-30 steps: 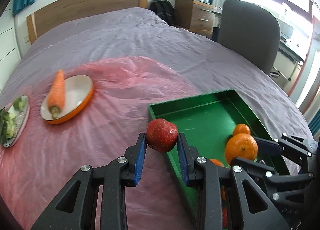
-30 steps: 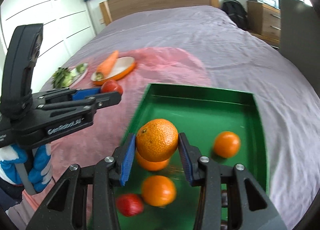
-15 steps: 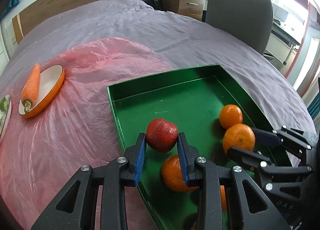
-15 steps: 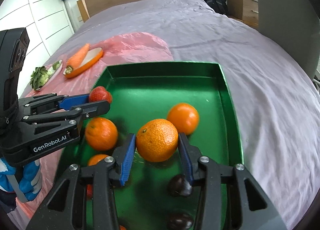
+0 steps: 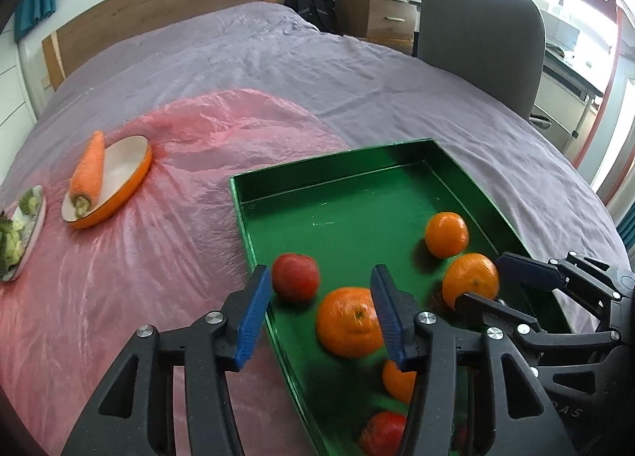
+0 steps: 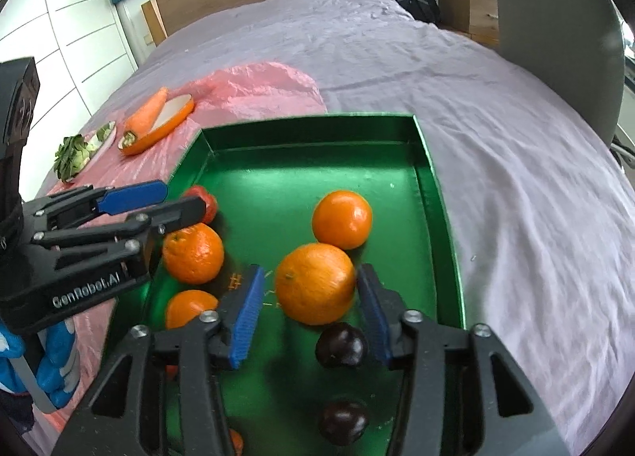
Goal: Organize fruits
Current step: 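Open both grippers to drop the red fruit and orange into the tray, then withdraw both open tools up and away from the green tray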
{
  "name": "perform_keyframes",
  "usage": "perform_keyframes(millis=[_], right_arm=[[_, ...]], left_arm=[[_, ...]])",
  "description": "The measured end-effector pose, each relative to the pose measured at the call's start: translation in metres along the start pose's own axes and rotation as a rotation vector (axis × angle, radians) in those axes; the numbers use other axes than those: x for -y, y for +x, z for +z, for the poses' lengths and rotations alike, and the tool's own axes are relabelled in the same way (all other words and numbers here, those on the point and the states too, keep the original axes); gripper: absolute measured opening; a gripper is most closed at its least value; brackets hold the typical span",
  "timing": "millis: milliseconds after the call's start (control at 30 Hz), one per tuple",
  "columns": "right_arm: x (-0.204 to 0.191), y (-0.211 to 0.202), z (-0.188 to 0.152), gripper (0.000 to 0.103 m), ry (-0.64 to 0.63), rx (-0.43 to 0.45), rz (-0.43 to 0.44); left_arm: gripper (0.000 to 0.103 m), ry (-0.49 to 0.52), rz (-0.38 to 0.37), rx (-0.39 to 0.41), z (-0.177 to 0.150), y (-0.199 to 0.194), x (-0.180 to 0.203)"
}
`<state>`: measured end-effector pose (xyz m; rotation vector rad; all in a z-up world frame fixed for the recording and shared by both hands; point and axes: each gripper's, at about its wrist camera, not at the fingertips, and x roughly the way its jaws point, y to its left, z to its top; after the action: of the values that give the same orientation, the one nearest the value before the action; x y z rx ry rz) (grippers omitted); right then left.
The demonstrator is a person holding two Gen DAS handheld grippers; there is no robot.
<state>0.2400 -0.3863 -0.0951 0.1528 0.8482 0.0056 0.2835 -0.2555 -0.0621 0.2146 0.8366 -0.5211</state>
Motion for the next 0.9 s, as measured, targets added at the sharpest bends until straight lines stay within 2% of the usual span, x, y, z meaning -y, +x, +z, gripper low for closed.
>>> perform_keyframes(millis=[333, 667, 900], right_arm=[[-0.020, -0.037, -0.011, 0.090, -0.027, 0.015, 0.003], [-0.047, -0.078, -0.042, 0.102, -0.069, 0.016, 0.009], [-0.064, -0.111, -0.067, 0.103, -0.088, 0.032, 0.004]], left_arm=[[0.050, -0.051, 0.043, 0.029, -0.024, -0.052, -0.003], [0.050, -0.120, 0.128, 0.055, -0.070, -0.110, -0.013], [0.055, -0.170, 0.170, 0.096, -0.103, -0.160, -0.014]])
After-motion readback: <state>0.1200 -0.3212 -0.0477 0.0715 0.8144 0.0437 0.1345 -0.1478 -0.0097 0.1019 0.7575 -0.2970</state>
